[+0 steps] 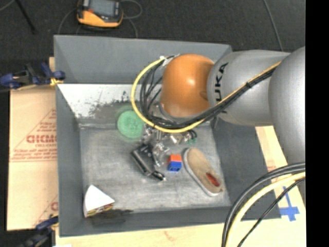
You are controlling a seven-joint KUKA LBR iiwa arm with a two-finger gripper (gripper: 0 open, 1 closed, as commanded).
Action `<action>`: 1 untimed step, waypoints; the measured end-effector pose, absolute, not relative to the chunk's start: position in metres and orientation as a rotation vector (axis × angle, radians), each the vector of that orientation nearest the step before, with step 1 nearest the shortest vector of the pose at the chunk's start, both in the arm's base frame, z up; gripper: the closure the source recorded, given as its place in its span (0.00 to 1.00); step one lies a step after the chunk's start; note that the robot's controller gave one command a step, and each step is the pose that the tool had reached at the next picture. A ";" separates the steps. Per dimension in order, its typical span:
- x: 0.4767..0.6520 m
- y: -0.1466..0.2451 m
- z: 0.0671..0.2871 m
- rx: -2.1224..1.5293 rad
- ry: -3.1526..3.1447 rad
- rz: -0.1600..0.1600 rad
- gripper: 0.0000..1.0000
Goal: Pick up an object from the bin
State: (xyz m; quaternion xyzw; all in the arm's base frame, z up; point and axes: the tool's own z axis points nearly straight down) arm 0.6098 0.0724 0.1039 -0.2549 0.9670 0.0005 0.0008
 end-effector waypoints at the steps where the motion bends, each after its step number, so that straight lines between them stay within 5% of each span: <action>1: 0.598 0.063 0.215 -0.817 3.031 0.002 1.00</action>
Offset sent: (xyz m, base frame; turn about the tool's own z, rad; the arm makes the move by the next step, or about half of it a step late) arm 0.0000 0.0000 0.0000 0.0000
